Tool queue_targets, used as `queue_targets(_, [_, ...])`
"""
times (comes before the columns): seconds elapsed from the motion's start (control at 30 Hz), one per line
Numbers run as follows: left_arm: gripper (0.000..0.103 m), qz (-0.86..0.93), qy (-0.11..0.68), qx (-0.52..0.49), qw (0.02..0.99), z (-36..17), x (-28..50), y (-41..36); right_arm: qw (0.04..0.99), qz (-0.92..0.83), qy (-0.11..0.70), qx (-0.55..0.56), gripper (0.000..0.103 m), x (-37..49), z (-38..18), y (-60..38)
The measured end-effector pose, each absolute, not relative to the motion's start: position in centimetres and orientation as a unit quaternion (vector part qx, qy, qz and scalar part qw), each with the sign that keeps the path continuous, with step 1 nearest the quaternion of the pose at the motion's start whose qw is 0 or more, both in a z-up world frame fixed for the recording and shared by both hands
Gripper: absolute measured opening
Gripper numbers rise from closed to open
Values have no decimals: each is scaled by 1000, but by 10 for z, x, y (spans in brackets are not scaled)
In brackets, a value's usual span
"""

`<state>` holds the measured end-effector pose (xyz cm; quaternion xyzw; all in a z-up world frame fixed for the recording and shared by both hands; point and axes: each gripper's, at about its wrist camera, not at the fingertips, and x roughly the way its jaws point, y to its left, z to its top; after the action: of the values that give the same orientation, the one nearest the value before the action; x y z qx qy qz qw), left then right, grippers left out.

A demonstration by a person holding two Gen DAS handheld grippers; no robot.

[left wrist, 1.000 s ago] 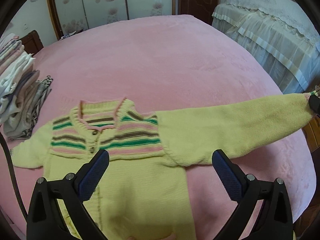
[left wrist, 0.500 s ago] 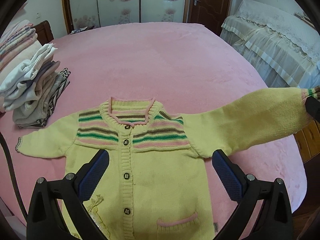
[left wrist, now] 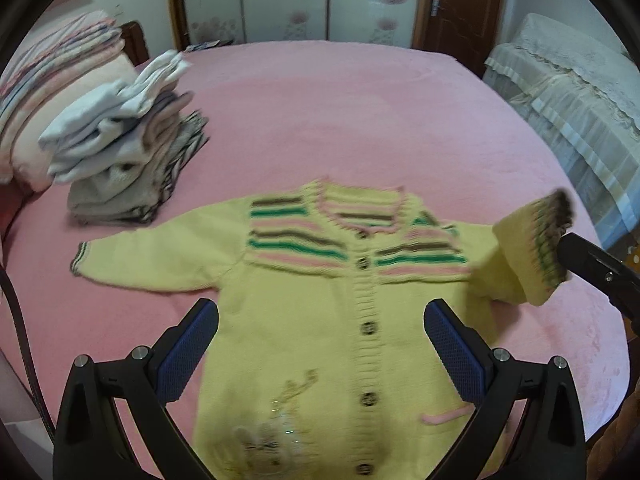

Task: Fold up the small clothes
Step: 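Carry the sleeve across the cardigan front with the right tool and release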

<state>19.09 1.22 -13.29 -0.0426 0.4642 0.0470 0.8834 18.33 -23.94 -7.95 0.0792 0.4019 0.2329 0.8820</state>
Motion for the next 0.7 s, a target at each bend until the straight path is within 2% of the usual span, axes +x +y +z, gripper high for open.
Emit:
queue_targets(0.23, [102, 101, 491, -92, 861, -168, 182, 92, 850, 276, 447, 33, 5, 202, -125, -159])
queue_targets(0.37, [102, 107, 501, -104, 853, -178, 181, 112, 841, 279, 464, 18, 5, 206, -138, -138])
queue_targets(0.7, [102, 21, 492, -72, 868, -174, 191, 60, 867, 197, 458, 3, 5, 209, -129, -196])
